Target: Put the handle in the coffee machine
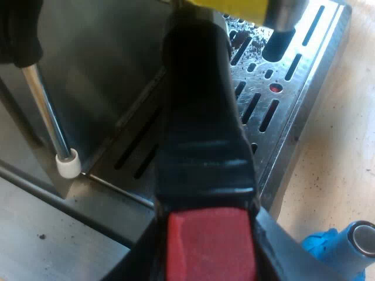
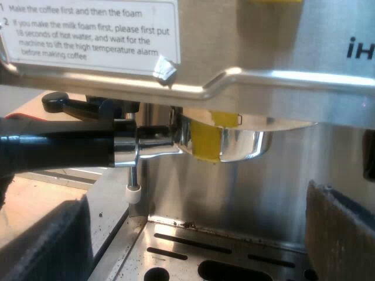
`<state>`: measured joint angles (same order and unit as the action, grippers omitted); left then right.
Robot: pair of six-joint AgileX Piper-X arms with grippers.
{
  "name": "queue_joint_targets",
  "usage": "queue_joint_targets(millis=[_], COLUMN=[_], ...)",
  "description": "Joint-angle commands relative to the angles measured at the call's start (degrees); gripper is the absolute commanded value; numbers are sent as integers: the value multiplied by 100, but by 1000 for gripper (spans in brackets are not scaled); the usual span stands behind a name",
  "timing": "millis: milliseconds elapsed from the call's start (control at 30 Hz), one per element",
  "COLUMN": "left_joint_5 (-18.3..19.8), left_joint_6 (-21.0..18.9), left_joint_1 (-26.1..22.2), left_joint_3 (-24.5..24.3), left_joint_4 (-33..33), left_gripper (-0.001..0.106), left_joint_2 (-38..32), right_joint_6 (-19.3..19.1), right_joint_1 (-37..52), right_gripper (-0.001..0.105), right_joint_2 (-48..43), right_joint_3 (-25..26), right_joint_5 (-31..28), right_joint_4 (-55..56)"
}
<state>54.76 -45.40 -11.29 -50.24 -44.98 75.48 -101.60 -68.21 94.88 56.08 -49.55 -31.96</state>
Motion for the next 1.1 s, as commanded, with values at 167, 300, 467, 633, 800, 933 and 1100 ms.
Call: queue_joint_targets(millis=[167,300,467,633,800,933,1100], left_joint_5=[1486,1365,954,940,889,800,808], left_joint_6=[109,137,163,26,26,26,26], left_joint_1=[56,362,595,501,459,351,260], left_joint_3=[-161,-161,-161,-161,-161,-161,-161], left_joint_4=[152,152,454,687,582,571,584], left_gripper=[0,0,0,0,0,0,0], left_joint_2=[-262,-262,-262,-262,-262,-262,-262], right_joint_6=[-59,-59,-59,-59,-59,-59,-59], right_joint_1=[-1,-1,-1,-1,-1,-1,-1], right_gripper=[76,76,76,76,76,76,76], right_joint_2=[-19,-19,-19,-19,-19,-19,-19], right_joint_3=[13,13,13,13,13,13,13], right_joint_5=[-42,-42,-87,-88,-88,-88,-88], right_joint_4=[9,9,34,96,96,96,96])
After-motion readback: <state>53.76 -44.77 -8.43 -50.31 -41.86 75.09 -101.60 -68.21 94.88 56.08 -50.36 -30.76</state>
